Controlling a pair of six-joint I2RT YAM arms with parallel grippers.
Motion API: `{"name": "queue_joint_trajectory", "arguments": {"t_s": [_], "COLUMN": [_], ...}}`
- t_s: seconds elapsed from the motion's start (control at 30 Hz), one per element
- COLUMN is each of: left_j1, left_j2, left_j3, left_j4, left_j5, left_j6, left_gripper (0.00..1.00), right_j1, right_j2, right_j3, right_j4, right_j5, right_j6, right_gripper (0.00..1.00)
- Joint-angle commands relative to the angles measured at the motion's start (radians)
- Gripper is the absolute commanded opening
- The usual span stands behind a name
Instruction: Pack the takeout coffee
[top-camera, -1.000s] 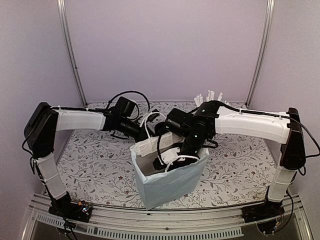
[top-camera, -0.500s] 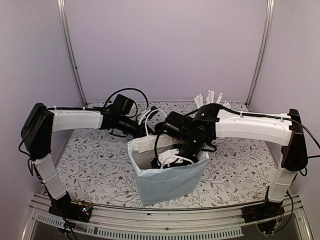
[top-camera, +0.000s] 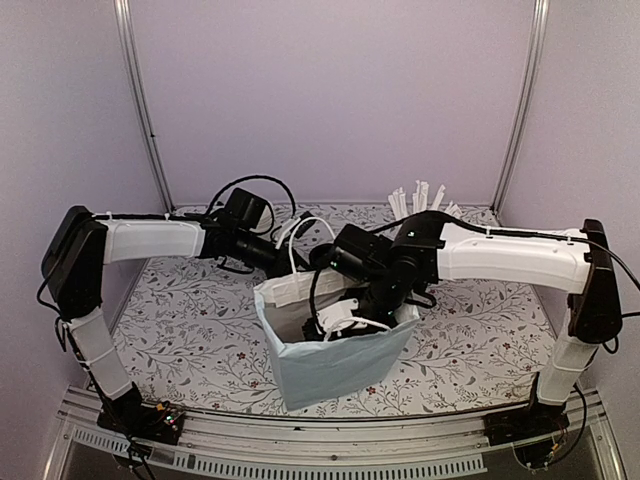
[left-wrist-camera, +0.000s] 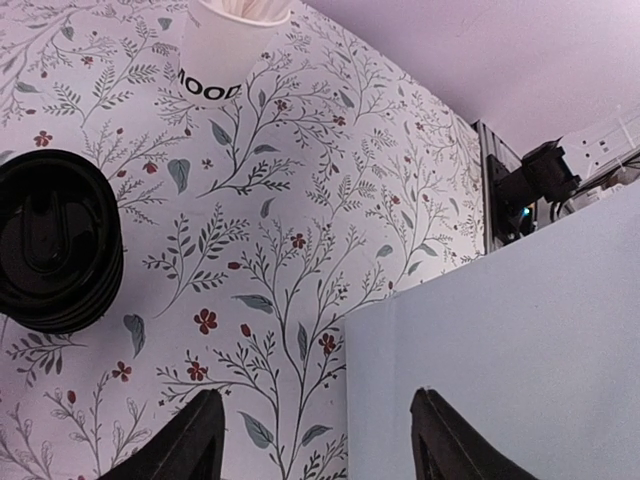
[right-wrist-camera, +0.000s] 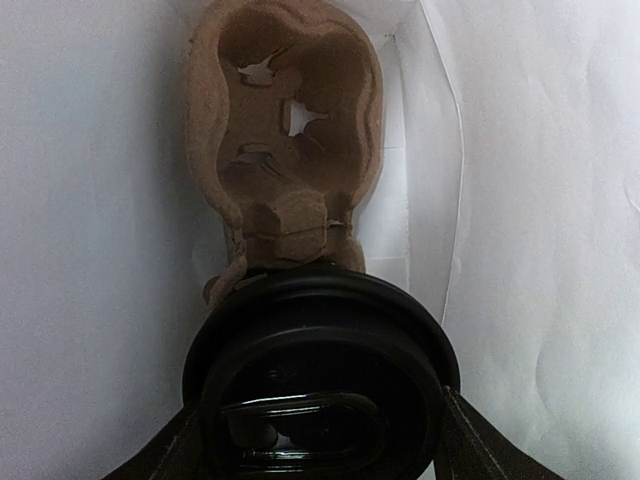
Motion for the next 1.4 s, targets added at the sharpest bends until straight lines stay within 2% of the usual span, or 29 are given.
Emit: {"name": "queue_joint_trajectory", "arguments": {"t_s": [0.0, 0.13, 0.27, 0.4, 0.53, 0.7, 0.83, 0.87, 0.93, 0.97, 1.2, 1.37], "left_j1": [0.017, 0.02, 0.034, 0.07, 0.09, 0.091, 0.091, 0.091, 0.091, 0.09, 0.081, 0.045], "left_j2": [-0.044, -0.062, -0.113, -0.231, -0.398, -0.512, -0.537, -0.544, -0.56, -0.569, -0.623, -0.611], "left_j3": [0.01, 0.023, 0.069, 0.079, 0.033, 0.006, 0.002, 0.003, 0.008, 0.013, 0.006, -0.01], "left_j4": [0.006, -0.018, -0.102, -0.201, -0.229, -0.276, -0.325, -0.337, -0.373, -0.39, -0.424, -0.382], "left_j5": [-0.023, -0.057, -0.148, -0.248, -0.372, -0.381, -0.354, -0.337, -0.294, -0.285, -0.124, -0.14], "left_j6": [0.009, 0.004, 0.007, 0.006, -0.003, -0.004, 0.001, 0.007, 0.016, 0.017, 0.038, 0.021], "left_gripper": [0.66, 0.69, 0.71, 0.74, 0.78, 0.8, 0.81, 0.81, 0.81, 0.82, 0.82, 0.81], "right_j1": [-0.025, -0.026, -0.026, -0.026, -0.026, -0.026, -0.026, -0.026, -0.026, -0.026, -0.026, -0.025], "right_j2": [0.15, 0.169, 0.182, 0.181, 0.168, 0.148, 0.138, 0.138, 0.139, 0.139, 0.124, 0.099], "right_j3": [-0.059, -0.031, -0.01, -0.015, -0.003, 0.037, 0.125, 0.155, 0.213, 0.241, 0.335, 0.368], "right_j4": [0.019, 0.009, -0.014, -0.015, -0.008, -0.023, -0.07, -0.089, -0.124, -0.14, -0.2, -0.212], "right_j5": [0.163, 0.156, 0.128, 0.128, 0.127, 0.121, 0.072, 0.044, 0.009, -0.001, -0.043, -0.047], "right_j6": [-0.034, -0.008, 0.015, 0.016, 0.023, 0.027, 0.035, 0.038, 0.045, 0.049, 0.054, 0.035], "right_gripper": [0.43, 0.42, 0.43, 0.46, 0.51, 0.6, 0.74, 0.78, 0.96, 0.99, 0.99, 0.99]}}
